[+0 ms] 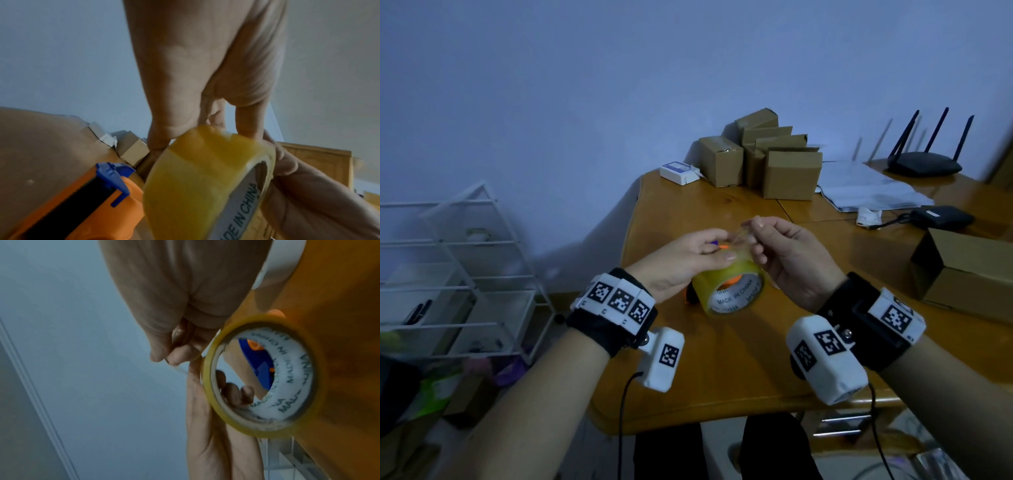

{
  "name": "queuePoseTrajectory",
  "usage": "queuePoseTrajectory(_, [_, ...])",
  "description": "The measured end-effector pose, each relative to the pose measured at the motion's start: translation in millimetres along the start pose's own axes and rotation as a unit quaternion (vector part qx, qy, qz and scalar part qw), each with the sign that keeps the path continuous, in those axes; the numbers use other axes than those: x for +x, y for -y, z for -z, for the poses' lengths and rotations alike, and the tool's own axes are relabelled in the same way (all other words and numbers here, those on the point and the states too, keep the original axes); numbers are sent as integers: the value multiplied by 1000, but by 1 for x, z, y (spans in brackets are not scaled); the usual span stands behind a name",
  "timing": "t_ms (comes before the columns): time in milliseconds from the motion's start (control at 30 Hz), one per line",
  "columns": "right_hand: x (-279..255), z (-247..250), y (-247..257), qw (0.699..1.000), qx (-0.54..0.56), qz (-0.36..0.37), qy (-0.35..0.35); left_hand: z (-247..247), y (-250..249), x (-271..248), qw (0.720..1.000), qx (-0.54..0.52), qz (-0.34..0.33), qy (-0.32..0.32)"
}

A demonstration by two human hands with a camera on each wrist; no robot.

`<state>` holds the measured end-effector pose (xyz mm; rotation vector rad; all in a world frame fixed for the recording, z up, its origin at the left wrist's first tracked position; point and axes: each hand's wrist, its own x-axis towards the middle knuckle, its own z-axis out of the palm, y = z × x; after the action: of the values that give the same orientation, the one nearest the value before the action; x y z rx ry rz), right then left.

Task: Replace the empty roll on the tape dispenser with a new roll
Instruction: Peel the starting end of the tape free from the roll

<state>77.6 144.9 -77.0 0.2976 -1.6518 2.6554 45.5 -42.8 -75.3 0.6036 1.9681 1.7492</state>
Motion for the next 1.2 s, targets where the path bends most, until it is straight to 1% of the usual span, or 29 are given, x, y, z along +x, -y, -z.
queuePoseTrajectory(133, [2, 9, 2, 999, -25, -20, -13, 5, -1, -4, 1000, -6, 1, -26])
queuePoseTrajectory(267, [0, 8, 4, 997, -71, -13, -23, 4, -1, -6, 1000, 5, 19, -9])
queuePoseTrajectory(367, [0, 4, 9, 996, -85, -8, -24, 2, 1, -6, 999, 14, 37, 6])
queuePoseTrajectory(567, [2, -4, 19, 994, -107, 7, 3, 0, 0, -5, 998, 38, 52, 10])
queuePoseTrajectory(633, [3, -6, 21, 991, -129, 11, 12, -2, -4, -4, 996, 72, 45, 12])
queuePoseTrajectory(700, [4, -7, 23, 988, -151, 10, 21, -4, -9, -4, 996, 89, 27, 1])
queuePoseTrajectory(867, [3, -11, 25, 981, -189, 8, 47, -11, -18, -1, 998, 51, -32, -14])
queuePoseTrajectory(967, [3, -13, 26, 979, -197, 8, 43, -14, -21, 1, 996, 56, -58, -36])
queuePoseTrajectory(1100, [1, -13, 28, 979, -198, 7, 40, -14, -15, 2, 995, 52, -51, -64])
queuePoseTrajectory(1200, [0, -11, 28, 988, -151, 3, 30, -12, -7, 1, 996, 72, -23, -41])
